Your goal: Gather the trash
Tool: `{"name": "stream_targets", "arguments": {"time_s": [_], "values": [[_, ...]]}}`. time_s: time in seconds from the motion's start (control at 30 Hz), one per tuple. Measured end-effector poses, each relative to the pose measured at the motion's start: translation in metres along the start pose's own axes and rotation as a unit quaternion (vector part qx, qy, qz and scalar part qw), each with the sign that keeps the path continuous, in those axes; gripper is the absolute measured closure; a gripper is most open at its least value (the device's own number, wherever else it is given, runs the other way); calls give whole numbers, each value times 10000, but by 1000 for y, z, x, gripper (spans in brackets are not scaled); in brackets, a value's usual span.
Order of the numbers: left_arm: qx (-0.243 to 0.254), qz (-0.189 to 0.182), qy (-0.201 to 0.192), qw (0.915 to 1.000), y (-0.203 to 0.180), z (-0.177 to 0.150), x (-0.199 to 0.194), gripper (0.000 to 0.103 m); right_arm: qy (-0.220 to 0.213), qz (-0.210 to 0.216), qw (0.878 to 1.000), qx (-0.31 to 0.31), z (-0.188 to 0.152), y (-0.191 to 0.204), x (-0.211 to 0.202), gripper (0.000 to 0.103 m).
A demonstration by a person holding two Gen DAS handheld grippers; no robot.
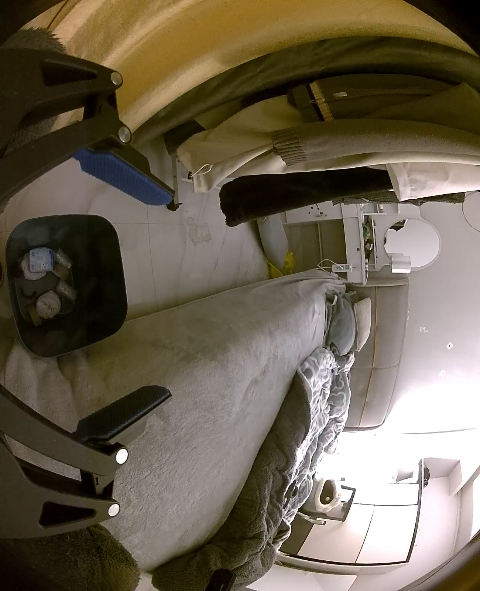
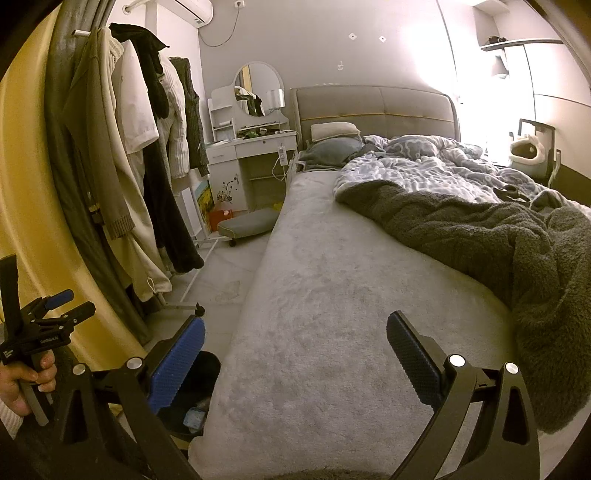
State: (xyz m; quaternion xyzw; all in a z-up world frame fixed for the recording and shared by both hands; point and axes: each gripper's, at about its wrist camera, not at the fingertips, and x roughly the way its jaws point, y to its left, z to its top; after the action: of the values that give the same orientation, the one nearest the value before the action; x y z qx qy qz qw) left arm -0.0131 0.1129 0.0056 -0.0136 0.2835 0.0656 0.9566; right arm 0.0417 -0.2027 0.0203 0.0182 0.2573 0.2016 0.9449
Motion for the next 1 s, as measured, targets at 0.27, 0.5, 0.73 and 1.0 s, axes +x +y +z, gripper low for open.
{"name": "stream_targets", "arguments": {"time_s": [0.27,0.5,0.73,1.0], "values": [[-4,0,1,10000,0,0,0,3,1,3,10000,-2,1,-1,0,3],[-10,1,3,10000,0,0,0,3,3,4,10000,-7,1,-1,0,3],[-6,1,3,10000,0,1,0,3,7,4,10000,-9,1,-1,0,3],[-7,3,4,10000,0,1,0,3,7,6,10000,-13,2,-2,-1,3]]}}
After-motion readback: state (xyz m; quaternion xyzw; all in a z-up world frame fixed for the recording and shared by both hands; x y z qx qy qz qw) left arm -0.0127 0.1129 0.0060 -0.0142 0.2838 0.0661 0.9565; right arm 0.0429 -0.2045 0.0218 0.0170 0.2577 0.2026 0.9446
